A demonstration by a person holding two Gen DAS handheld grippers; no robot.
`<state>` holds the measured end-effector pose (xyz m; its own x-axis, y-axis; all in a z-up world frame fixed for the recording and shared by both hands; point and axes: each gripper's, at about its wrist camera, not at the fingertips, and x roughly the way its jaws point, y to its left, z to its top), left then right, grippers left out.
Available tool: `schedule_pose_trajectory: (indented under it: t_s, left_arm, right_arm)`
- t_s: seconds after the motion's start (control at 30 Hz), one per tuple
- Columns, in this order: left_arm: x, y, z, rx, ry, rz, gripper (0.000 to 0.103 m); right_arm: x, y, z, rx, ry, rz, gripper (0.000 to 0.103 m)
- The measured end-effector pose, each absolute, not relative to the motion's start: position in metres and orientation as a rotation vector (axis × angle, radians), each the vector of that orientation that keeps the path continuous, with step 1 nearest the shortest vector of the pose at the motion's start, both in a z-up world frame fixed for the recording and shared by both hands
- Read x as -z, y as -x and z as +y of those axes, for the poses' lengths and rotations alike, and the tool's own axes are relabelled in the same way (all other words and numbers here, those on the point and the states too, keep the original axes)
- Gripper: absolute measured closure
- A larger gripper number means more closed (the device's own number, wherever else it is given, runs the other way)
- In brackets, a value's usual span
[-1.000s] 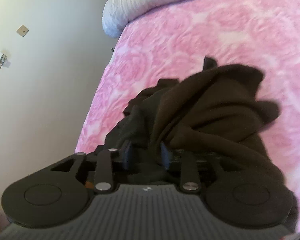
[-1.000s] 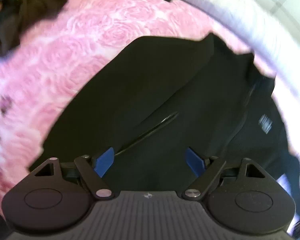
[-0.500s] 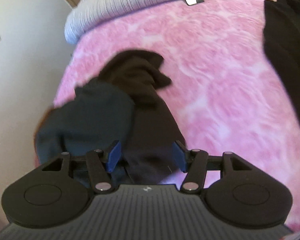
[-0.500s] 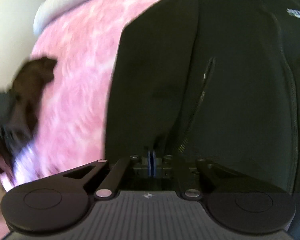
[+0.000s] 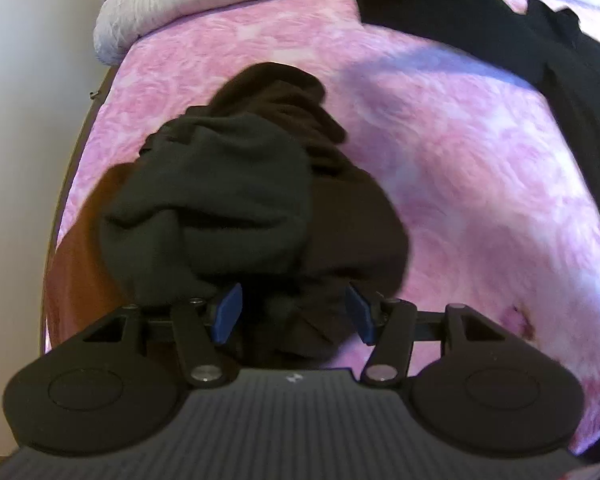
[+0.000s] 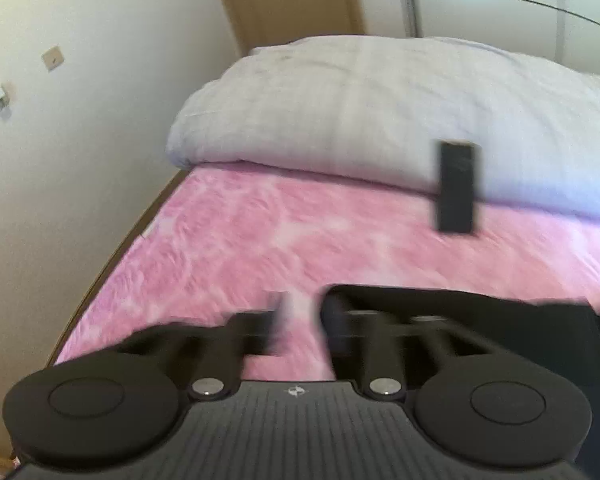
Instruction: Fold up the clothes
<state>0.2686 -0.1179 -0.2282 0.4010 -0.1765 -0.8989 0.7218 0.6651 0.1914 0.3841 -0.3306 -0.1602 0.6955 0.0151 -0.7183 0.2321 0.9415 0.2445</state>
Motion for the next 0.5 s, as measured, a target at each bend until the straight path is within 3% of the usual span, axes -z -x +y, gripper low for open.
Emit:
schedule_pose_trajectory:
  t_s: [0.17, 0.4, 0.5]
  left_arm:
    - [0.235, -0.287, -0.133, 0.703, -0.595, 0.982, 0.049]
    - [0.251, -0.350, -0.194, 0.782, -0.614, 0.953, 0.048]
    - [0.259, -0.373, -0.230, 0.772, -0.697, 1.083, 0.046]
  right_arm:
    - [0.190, -0.362, -0.305, 0.087, -0.288, 0.769, 0.038]
    - [0.279, -0.231, -0.360, 0.324, -0.415, 1.006, 0.034]
    - [0.305, -0.177, -0.384, 0.458, -0.493, 1.100, 0.034]
